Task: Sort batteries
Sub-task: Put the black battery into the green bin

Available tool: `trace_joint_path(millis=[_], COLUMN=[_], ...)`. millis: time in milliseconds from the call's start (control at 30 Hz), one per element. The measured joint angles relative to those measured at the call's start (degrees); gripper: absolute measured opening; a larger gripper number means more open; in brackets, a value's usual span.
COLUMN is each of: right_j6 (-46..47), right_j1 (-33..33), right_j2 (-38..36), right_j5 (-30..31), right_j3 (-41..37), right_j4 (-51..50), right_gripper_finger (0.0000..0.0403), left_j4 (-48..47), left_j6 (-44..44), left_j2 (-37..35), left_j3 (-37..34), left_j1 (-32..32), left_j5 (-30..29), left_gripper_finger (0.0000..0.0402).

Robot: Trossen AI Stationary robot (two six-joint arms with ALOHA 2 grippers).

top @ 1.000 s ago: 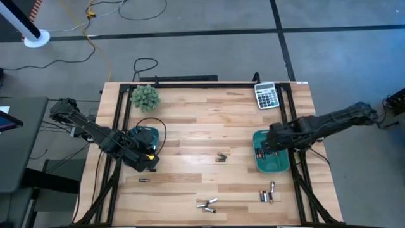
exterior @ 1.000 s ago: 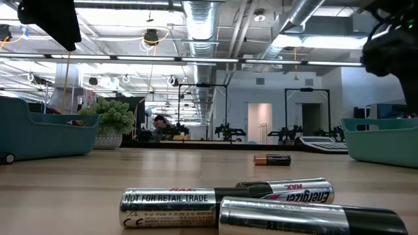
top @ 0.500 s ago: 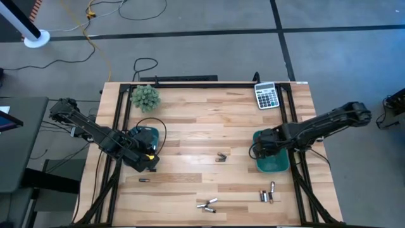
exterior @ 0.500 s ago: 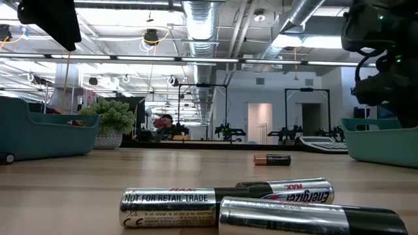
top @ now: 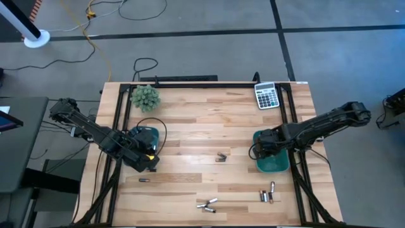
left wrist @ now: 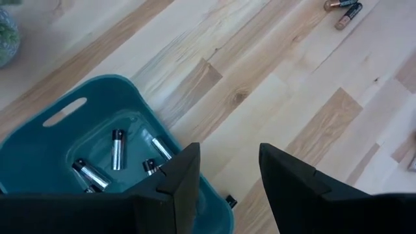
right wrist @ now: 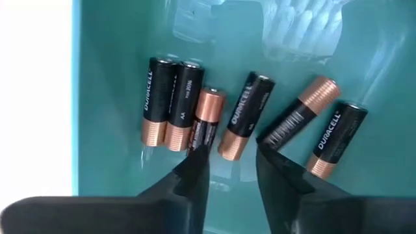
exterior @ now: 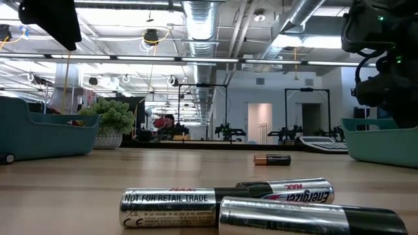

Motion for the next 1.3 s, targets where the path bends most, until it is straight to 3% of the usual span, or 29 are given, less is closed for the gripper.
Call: trace_joint_path(millis=[200, 333, 600, 933, 1100, 1300], right_j6=[-0.2, -0.6, -2.7, -6.7, -7.0, -7.6], right_j1=[0.0, 0.0, 0.0, 0.0, 0.0, 0.0], right_j2=[0.0, 0.0, 0.0, 0.0, 0.0, 0.0], right_j5=[0.0, 0.0, 0.1, 0.2, 0.2, 0.2], right_j3=[0.0, 0.0, 0.0, 0.0, 0.0, 0.0], right_j4=[0.0, 0.1, 0.4, 0.5, 0.5, 0.6], right_gripper_finger=[0.0172, 0.0177, 0.0173, 0.0173, 0.0173, 0.0173], left_j4=[7.3, 11.2, 11.6, 12.0, 11.4, 12.4], left_j6=[8.2, 12.9, 4.2, -13.3, -10.3, -5.9], left_j2=[0.9, 4.0, 13.8, 16.1, 16.1, 16.2], left_j3=[0.0, 0.0, 0.0, 0.0, -1.6, -6.4], left_j1=[0.0, 0.0, -2.4, -16.0, -21.9, -24.7], left_j5=[0.8, 4.9, 18.5, 19.1, 18.8, 18.7], left_gripper_finger=[0.0153, 0.0153, 0.0153, 0.0153, 0.0153, 0.0153])
